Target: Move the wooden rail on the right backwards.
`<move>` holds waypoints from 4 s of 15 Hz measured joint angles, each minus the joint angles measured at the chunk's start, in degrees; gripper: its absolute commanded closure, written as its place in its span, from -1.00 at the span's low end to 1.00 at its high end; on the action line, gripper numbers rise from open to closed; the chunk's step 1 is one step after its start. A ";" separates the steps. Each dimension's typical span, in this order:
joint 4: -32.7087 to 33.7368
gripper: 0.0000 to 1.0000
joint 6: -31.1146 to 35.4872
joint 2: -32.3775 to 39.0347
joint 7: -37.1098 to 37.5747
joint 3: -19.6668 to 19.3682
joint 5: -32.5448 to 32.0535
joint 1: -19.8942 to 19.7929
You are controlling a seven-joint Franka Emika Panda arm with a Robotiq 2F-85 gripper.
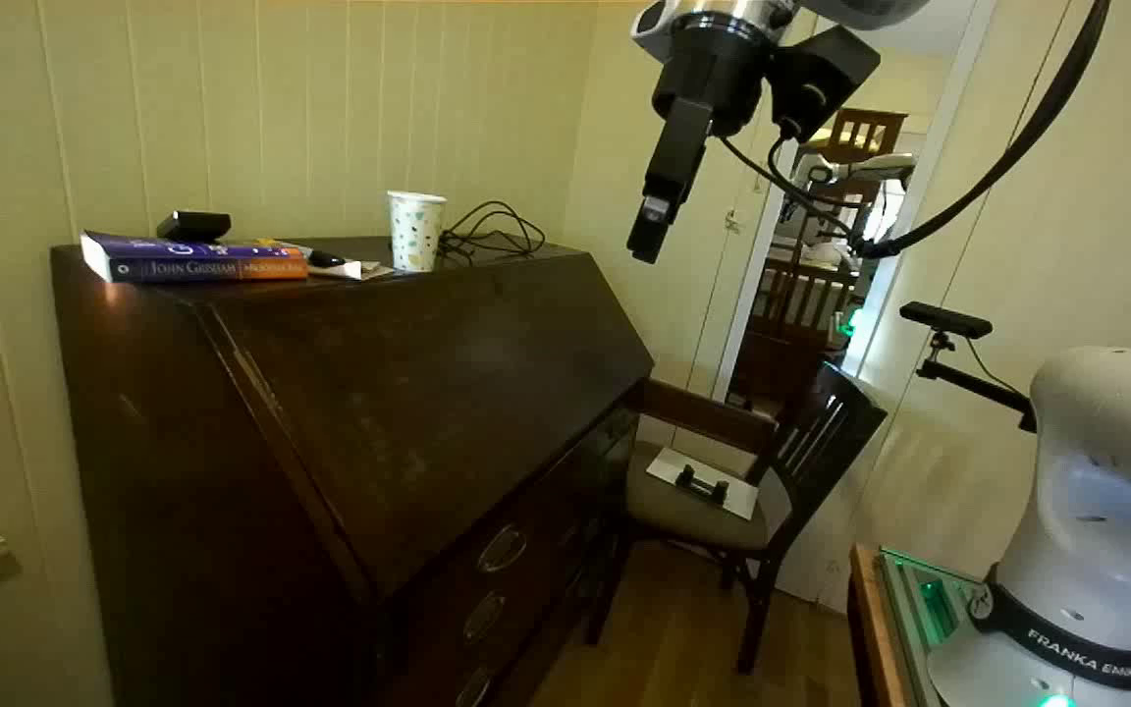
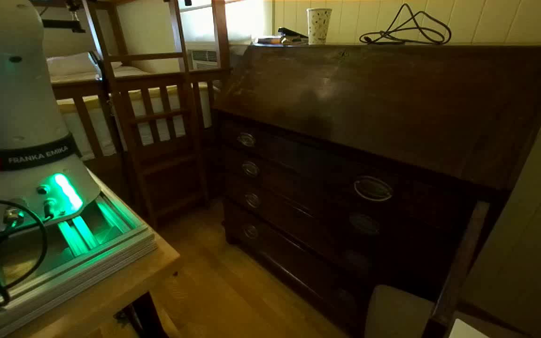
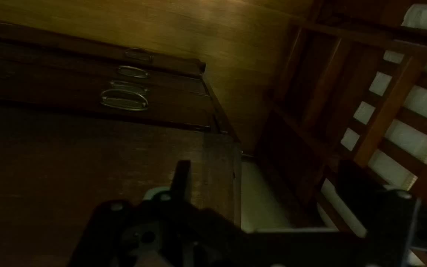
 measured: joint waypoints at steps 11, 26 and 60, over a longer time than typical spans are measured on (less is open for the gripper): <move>-0.50 -1.00 -1.31 -0.21 -0.78 -2.48 -0.89 -3.30; -6.50 -1.00 -7.97 -3.76 1.15 -12.18 -34.16 -23.20; 6.72 -1.00 7.39 21.39 -34.10 -43.20 -20.35 -32.70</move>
